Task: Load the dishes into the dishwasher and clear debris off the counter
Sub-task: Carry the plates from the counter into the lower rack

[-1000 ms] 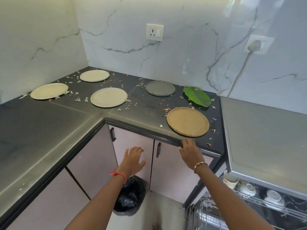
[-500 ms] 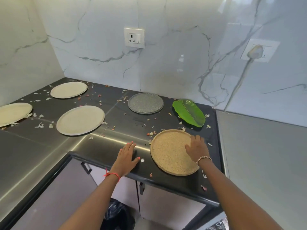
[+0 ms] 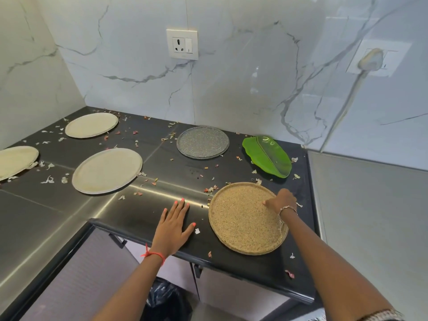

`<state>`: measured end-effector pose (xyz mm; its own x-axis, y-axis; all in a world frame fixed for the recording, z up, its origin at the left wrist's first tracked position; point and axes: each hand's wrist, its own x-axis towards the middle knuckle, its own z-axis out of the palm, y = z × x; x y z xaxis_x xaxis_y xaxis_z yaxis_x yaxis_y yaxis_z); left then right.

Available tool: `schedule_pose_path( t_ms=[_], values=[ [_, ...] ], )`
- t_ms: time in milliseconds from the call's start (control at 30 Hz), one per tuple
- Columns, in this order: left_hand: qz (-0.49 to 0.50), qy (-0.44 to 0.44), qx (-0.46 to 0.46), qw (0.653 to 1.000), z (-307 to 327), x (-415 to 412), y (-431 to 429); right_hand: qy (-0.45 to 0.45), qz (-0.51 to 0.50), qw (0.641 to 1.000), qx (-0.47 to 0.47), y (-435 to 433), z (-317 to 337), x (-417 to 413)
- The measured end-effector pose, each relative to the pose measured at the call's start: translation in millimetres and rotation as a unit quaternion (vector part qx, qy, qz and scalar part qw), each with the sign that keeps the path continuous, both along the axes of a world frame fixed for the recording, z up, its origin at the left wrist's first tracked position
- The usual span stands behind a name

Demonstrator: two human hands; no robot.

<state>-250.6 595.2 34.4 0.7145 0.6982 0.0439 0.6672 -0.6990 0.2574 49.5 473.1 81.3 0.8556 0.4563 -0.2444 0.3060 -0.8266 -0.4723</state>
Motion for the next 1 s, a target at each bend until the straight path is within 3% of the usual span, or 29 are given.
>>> schedule_pose_path(
  t_ms=[133, 333, 433, 633, 800, 1000],
  values=[
    [0.002, -0.002, 0.003, 1.0, 0, 0, 1, 0.103, -0.062, 0.99, 0.077, -2, 5, 8],
    [0.004, 0.002, 0.008, 1.0, -2, 0, 2, 0.216, -0.072, 0.963, 0.147, -19, 24, 13],
    [0.012, 0.029, 0.004, 1.0, 1, 2, 0, 0.301, -0.038, 0.935, 0.186, -31, 28, 9],
    [0.033, 0.023, -0.038, 0.998, 5, -2, -20, 0.426, -0.104, 0.852, 0.287, -63, 29, -7],
    [0.022, 0.001, -0.053, 0.998, 5, -24, -51, 0.479, -0.134, 0.8, 0.335, -90, 37, -39],
    [0.0, -0.004, -0.092, 0.996, 10, -61, -91, 0.455, -0.116, 0.799, 0.375, -130, 55, -95]
  ],
)
